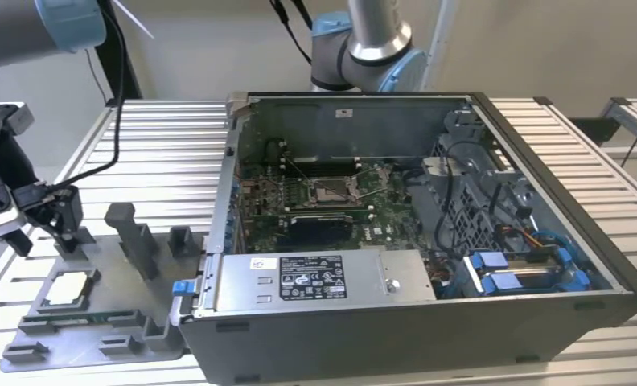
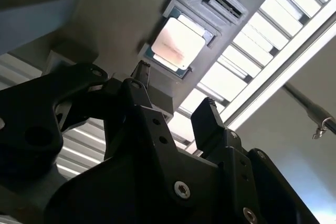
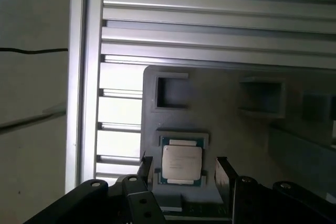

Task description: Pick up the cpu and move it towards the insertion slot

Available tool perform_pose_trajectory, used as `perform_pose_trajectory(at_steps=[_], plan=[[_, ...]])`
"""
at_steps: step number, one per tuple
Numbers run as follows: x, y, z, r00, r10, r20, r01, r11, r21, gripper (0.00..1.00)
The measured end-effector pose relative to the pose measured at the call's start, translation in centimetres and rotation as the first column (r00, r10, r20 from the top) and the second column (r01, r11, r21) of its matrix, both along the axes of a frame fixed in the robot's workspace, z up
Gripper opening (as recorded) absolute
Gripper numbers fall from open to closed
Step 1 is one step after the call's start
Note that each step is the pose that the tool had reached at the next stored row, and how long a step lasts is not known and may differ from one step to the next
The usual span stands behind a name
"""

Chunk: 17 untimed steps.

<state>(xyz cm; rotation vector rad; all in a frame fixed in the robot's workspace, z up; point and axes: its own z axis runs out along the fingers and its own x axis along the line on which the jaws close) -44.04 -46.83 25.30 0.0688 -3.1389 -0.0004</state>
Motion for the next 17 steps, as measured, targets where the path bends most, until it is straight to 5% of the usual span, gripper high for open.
perform_pose_trajectory(at_steps=[17], plan=[[-0.07,-0.51,-1.48,1.0,-0.007,0.0003,0.007,0.9999,-0.0071,1.0]])
